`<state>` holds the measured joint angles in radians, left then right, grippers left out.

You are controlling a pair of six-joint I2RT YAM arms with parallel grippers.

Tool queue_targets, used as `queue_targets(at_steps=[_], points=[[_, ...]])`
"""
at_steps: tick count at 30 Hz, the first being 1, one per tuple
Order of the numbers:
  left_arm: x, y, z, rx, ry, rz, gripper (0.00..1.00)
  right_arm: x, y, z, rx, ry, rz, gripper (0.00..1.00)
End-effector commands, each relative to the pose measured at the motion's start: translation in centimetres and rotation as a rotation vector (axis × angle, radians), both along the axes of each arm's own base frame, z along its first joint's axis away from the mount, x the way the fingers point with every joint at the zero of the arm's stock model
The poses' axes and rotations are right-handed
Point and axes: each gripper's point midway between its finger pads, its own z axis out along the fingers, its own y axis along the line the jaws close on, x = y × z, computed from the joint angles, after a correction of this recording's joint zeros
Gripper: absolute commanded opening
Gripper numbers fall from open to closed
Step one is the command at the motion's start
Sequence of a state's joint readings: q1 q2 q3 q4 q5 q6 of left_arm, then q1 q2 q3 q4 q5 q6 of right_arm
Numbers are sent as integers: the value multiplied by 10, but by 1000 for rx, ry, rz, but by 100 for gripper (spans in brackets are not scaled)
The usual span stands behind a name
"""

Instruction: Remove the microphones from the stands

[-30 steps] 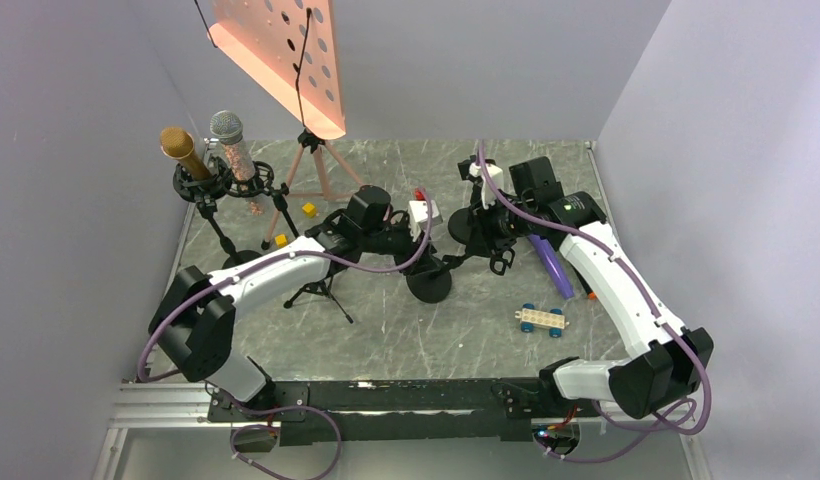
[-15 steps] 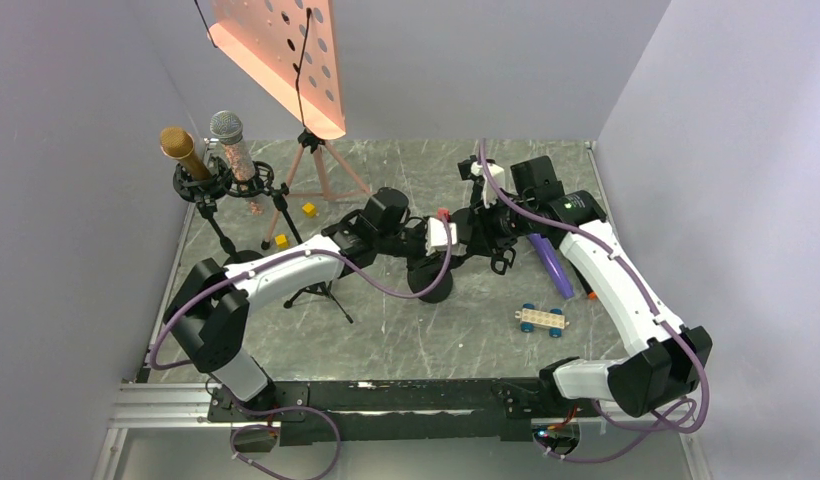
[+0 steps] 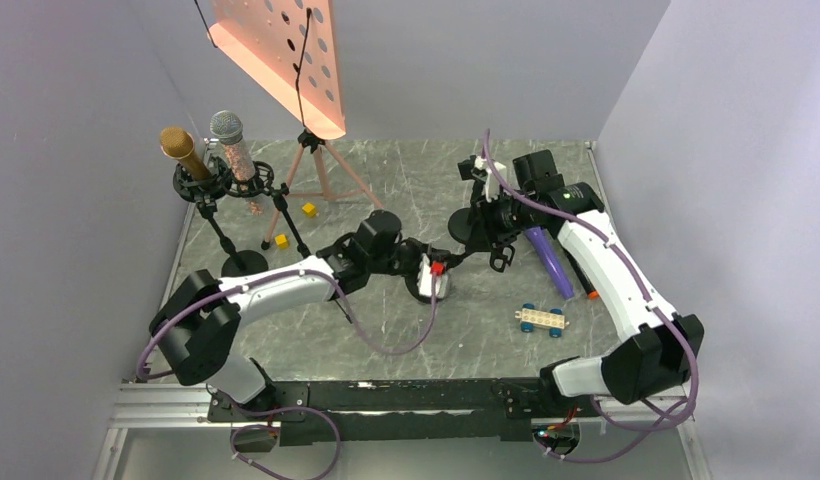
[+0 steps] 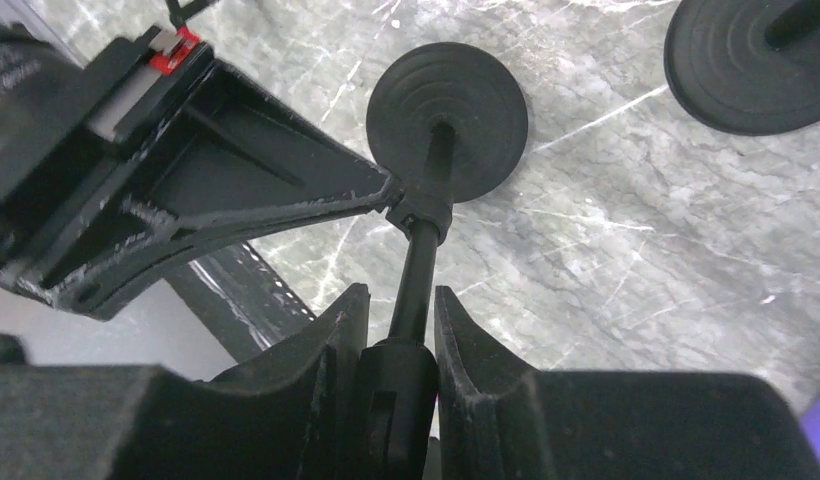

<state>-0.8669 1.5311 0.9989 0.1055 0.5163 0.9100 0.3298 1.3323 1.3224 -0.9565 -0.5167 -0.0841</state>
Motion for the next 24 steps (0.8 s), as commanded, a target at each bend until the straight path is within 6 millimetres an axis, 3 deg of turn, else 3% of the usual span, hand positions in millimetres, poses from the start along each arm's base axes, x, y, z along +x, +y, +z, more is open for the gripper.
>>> queue_targets(at_steps=[1,4,7,11,13,17,20,22,24], points=[[-9,-12,30,-99,-568,-223,0,5,16,19,175,148,-39,0],[-24,-10,10,-118,-820,-334,0,11,16,21,198,188,-52,0],[-34,-6,0,-153,-953,-358,2,14,17,21,197,186,-52,0],[-22,8,10,-147,-964,-217,51,15,14,21,180,161,-51,0],[-12,21,19,-153,-924,-125,60,14,13,21,177,155,-51,0],[-9,44,30,-143,-746,-38,68,12,11,19,170,147,-54,0],[-7,54,44,-146,-439,71,73,15,9,19,154,126,-61,0],[-3,53,65,-153,-205,158,75,17,7,20,141,105,-58,0],[-7,50,71,-137,61,225,76,19,3,21,118,72,-50,0]])
